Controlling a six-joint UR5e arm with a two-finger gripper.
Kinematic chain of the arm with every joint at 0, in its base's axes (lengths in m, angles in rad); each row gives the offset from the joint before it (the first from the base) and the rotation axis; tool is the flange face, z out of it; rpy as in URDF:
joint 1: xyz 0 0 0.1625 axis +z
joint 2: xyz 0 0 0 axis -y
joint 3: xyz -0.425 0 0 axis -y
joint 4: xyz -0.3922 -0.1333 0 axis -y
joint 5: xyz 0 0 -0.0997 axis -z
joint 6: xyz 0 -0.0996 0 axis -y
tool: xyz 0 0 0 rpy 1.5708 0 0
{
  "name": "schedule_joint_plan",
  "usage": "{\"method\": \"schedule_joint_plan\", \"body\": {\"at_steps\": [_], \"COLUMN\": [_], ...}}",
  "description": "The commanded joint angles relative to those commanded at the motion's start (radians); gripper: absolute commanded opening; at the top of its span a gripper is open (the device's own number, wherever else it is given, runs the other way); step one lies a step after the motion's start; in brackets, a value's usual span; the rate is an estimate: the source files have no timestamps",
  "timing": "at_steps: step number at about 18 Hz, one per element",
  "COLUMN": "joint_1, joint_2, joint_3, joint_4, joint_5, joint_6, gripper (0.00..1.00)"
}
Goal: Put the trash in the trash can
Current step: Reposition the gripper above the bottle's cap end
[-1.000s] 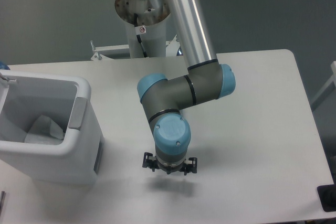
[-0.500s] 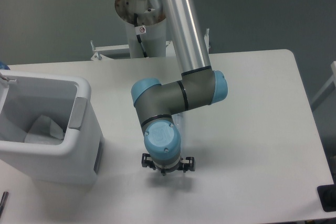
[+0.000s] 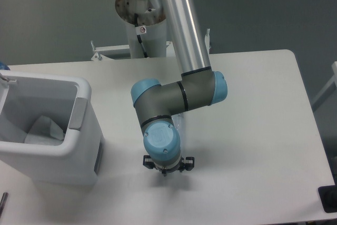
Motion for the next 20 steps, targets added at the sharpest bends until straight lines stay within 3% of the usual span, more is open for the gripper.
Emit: {"method": "schedule_joint_plan", "body": {"at_steps": [4, 7, 14, 20], "joint_1": [0.002, 0.000, 0.008, 0.052], "joint_2": [0.000, 0.000, 0.026, 0.074], "joint_3": [0.002, 0.003, 0.018, 0.089], "joint_4": [0.000, 0.000, -0.002, -0.006], "joint_5": [0.000, 0.000, -0.011, -0.057], "joint_6": [-0.018, -0.034, -0.025, -0.017], "gripper": [0.23, 0.11, 0.04, 0.04]}}
